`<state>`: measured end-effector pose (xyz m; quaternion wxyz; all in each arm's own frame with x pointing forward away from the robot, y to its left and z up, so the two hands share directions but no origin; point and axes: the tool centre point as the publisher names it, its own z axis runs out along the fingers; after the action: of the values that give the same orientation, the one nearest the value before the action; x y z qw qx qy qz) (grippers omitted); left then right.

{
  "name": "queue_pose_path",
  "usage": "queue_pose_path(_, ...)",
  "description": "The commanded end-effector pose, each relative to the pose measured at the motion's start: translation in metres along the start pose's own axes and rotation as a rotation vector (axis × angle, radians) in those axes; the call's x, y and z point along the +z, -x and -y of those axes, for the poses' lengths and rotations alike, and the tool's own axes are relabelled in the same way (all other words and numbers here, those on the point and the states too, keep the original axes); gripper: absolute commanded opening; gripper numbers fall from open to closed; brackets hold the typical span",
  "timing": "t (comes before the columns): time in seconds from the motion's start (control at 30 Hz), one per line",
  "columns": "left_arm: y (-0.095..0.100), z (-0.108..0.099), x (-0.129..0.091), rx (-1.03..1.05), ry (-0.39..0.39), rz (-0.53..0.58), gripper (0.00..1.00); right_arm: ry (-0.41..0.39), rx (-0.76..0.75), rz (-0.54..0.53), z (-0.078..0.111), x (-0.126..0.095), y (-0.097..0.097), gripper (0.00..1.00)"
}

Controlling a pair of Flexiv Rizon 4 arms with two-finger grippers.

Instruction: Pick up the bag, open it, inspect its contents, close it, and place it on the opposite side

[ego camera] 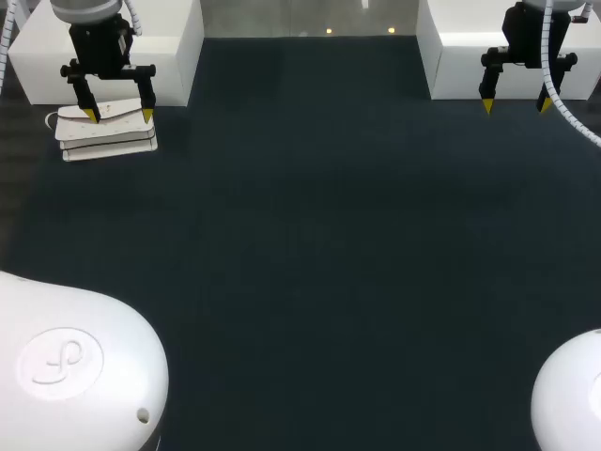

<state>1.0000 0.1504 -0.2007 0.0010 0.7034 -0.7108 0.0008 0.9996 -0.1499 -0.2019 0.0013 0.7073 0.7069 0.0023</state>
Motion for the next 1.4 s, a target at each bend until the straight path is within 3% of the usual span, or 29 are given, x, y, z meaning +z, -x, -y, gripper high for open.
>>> queue_pose_path(0.03, 0.001, -0.003, 0.008, 0.014, -0.001, -0.014, 1.00, -0.004, -0.013, 0.006, -0.001, -0.001, 0.000, 1.00)
queue_pose_path(0.33, 0.009, -0.005, 0.014, 0.048, -0.019, -0.025, 1.00, 0.127, -0.276, 0.028, -0.006, -0.002, -0.016, 1.00)
queue_pose_path(0.53, 0.021, 0.000, 0.012, 0.075, -0.067, -0.066, 1.00, 0.253, -0.518, 0.020, -0.007, -0.001, -0.035, 1.00)
queue_pose_path(0.93, 0.049, 0.011, 0.022, 0.105, -0.136, -0.145, 1.00, 0.419, -1.012, 0.016, -0.006, 0.016, -0.077, 1.00)
queue_pose_path(1.0, 0.060, 0.018, 0.024, 0.109, -0.143, -0.152, 1.00, 0.434, -1.089, 0.003, -0.006, 0.019, -0.086, 1.00)
queue_pose_path(1.13, 0.062, 0.019, 0.026, 0.118, -0.149, -0.165, 1.00, 0.455, -1.238, -0.041, -0.007, 0.025, -0.106, 1.00)
queue_pose_path(1.4, 0.083, 0.028, 0.033, 0.130, -0.195, -0.209, 1.00, 0.421, -1.463, -0.134, -0.009, 0.041, -0.135, 1.00)
